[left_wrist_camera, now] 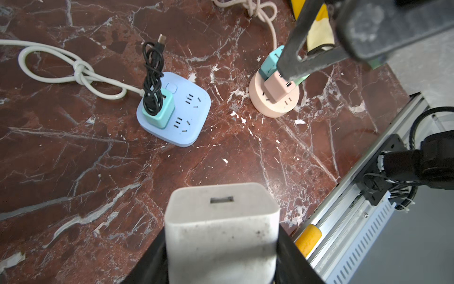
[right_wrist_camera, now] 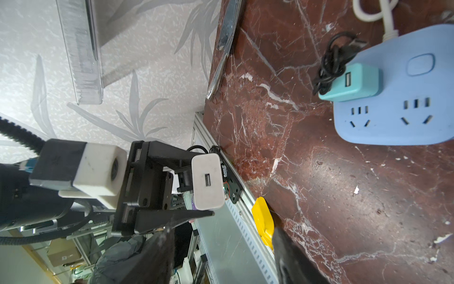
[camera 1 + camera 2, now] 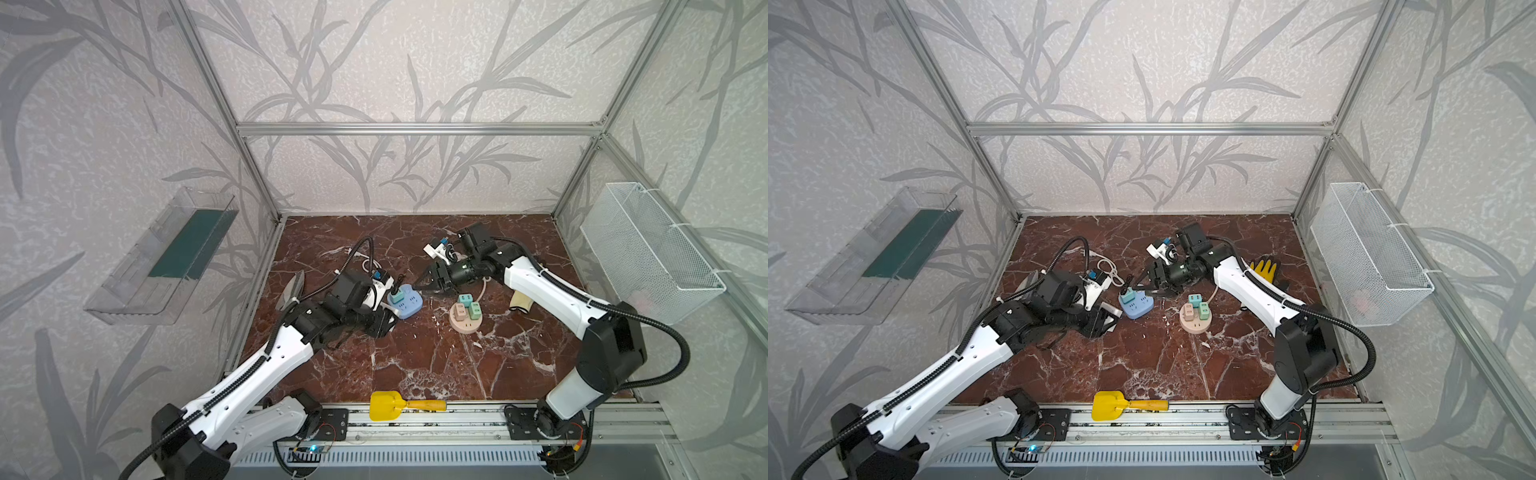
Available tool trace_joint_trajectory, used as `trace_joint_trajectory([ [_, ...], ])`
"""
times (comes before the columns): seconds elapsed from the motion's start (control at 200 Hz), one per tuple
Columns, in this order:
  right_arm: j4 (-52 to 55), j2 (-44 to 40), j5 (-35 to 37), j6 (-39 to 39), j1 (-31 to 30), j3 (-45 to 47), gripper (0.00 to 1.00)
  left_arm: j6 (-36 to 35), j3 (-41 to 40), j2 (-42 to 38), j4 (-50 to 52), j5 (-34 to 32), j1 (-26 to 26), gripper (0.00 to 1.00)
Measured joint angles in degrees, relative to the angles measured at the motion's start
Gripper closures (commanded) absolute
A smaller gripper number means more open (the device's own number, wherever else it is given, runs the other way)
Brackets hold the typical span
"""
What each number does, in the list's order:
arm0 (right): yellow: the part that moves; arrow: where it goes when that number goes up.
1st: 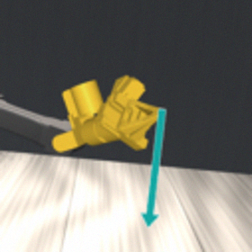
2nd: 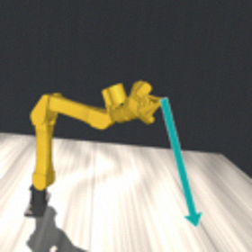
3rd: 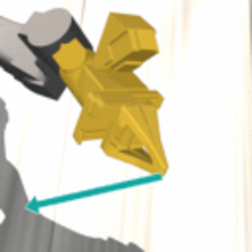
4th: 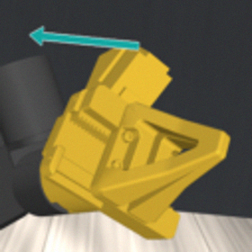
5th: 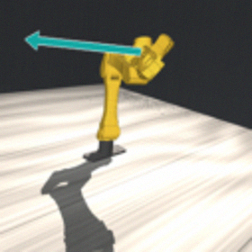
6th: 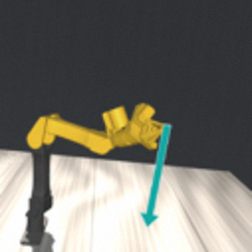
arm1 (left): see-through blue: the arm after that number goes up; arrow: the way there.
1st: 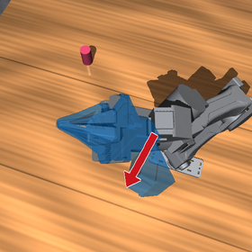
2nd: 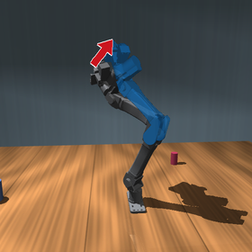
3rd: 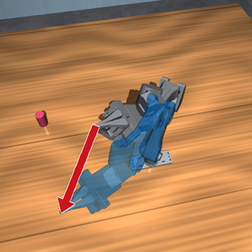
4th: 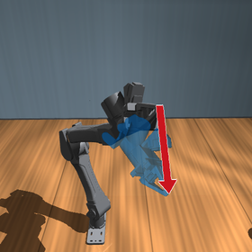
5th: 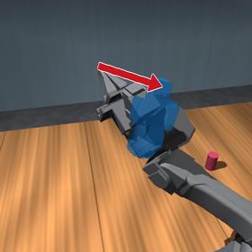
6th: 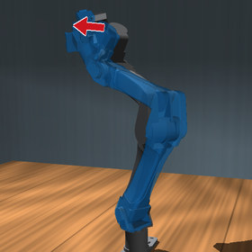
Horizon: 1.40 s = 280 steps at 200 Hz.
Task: Insert plugs into power strip
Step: Pass the plug.
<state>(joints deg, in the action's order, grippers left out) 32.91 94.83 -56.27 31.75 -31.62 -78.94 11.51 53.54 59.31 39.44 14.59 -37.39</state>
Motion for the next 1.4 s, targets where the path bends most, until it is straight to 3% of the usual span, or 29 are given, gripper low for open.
trace_joint_trajectory([
  [0.535, -1.29, 5.31, -2.08, -1.66, -6.95, -0.63, 0.39, -1.05, 0.0, 1.05, 0.85, -1.27, -1.55, 1.0],
  [1.4, -2.97, 10.67, -4.28, -1.88, -10.29, -3.63, 0.53, -1.03, 0.68, 1.33, 0.81, -1.22, -2.34, 1.0],
])
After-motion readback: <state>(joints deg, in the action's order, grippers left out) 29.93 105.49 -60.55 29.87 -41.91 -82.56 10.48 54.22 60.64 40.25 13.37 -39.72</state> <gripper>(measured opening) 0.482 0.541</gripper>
